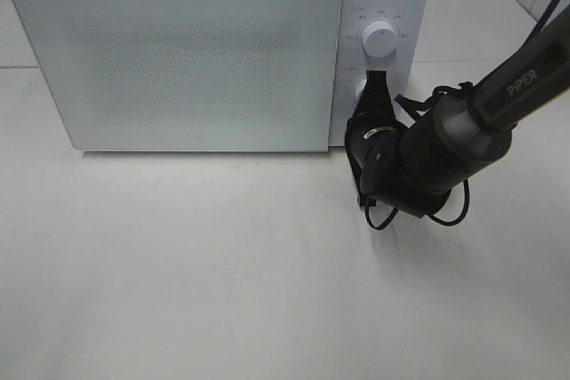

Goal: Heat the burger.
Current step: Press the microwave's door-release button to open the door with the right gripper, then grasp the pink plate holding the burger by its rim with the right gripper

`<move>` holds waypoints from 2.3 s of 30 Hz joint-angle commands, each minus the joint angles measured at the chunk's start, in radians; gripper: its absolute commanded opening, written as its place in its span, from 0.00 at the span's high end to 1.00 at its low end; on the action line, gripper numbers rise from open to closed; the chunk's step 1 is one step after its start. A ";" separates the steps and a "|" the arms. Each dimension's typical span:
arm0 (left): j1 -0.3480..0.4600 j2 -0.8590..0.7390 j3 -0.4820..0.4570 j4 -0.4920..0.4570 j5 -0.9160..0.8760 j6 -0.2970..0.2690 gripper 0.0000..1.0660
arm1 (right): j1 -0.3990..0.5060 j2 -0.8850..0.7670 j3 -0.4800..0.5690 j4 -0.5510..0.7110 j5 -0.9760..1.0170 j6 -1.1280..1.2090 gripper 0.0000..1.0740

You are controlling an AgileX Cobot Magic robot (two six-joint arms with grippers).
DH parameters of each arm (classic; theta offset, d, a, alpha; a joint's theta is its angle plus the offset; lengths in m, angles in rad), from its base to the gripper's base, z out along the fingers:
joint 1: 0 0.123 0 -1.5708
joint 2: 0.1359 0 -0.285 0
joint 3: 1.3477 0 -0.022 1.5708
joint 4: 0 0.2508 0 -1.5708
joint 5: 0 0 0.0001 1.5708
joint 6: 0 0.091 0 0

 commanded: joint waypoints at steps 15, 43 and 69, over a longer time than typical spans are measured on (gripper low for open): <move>0.001 -0.012 0.004 -0.003 0.003 -0.005 0.08 | -0.033 -0.012 -0.100 -0.081 -0.148 -0.059 1.00; 0.001 -0.012 0.004 -0.003 0.003 -0.005 0.08 | -0.031 -0.247 0.153 -0.086 0.267 -0.177 1.00; 0.001 -0.012 0.004 -0.003 0.003 -0.005 0.08 | -0.034 -0.554 0.306 -0.306 0.625 -0.806 0.99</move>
